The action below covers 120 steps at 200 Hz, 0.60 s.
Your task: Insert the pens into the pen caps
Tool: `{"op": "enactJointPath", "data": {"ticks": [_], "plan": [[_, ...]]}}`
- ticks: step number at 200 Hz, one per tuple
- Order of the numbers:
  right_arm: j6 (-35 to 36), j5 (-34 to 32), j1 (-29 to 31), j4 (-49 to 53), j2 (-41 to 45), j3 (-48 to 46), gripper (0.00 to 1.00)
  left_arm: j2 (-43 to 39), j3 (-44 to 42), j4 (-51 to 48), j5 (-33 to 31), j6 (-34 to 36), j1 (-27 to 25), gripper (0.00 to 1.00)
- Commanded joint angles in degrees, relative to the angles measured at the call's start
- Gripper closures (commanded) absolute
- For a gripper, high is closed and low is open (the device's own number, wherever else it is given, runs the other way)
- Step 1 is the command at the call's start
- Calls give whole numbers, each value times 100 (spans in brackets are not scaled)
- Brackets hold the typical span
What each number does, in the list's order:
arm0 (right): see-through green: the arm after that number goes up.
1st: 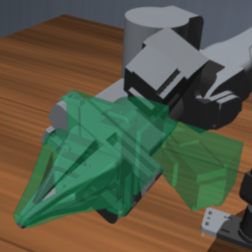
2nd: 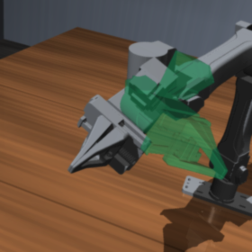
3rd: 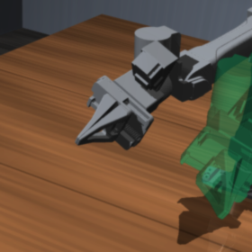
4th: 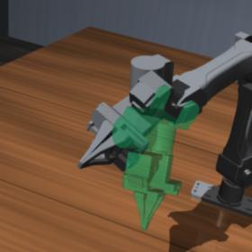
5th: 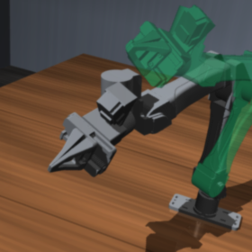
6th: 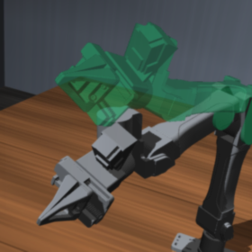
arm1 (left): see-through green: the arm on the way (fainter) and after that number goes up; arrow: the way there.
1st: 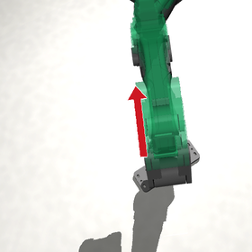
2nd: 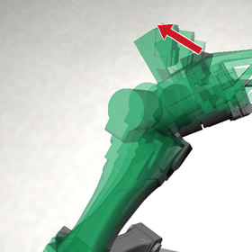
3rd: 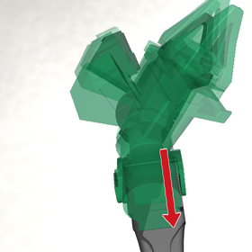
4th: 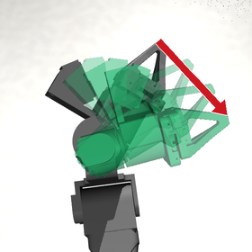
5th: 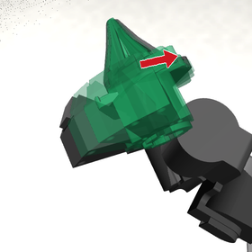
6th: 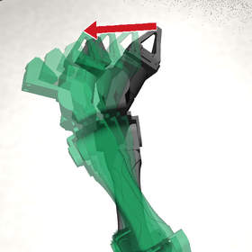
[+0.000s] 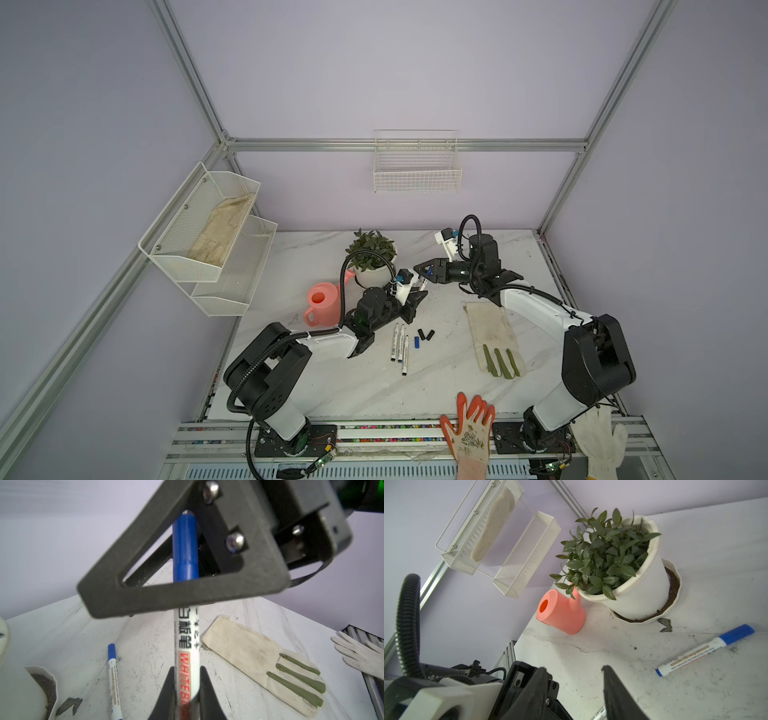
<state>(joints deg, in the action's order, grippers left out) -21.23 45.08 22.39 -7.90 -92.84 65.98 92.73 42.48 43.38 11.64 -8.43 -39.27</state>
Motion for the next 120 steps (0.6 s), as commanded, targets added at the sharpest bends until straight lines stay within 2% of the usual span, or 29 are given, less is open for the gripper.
{"op": "enactJointPath", "data": {"ticks": [1,26,101,120], "plan": [[-346,-551,-253,-176,254,-23,44,112,-274,764,-214,-60,55,100],[-612,-586,-394,-662,443,-103,37,239,-336,587,-440,-225,51,100],[-689,-621,-657,-801,452,-238,37,812,-329,1023,-736,-524,59,100],[-515,-973,-648,-416,341,-255,38,819,-383,1056,-872,-576,68,100]]}}
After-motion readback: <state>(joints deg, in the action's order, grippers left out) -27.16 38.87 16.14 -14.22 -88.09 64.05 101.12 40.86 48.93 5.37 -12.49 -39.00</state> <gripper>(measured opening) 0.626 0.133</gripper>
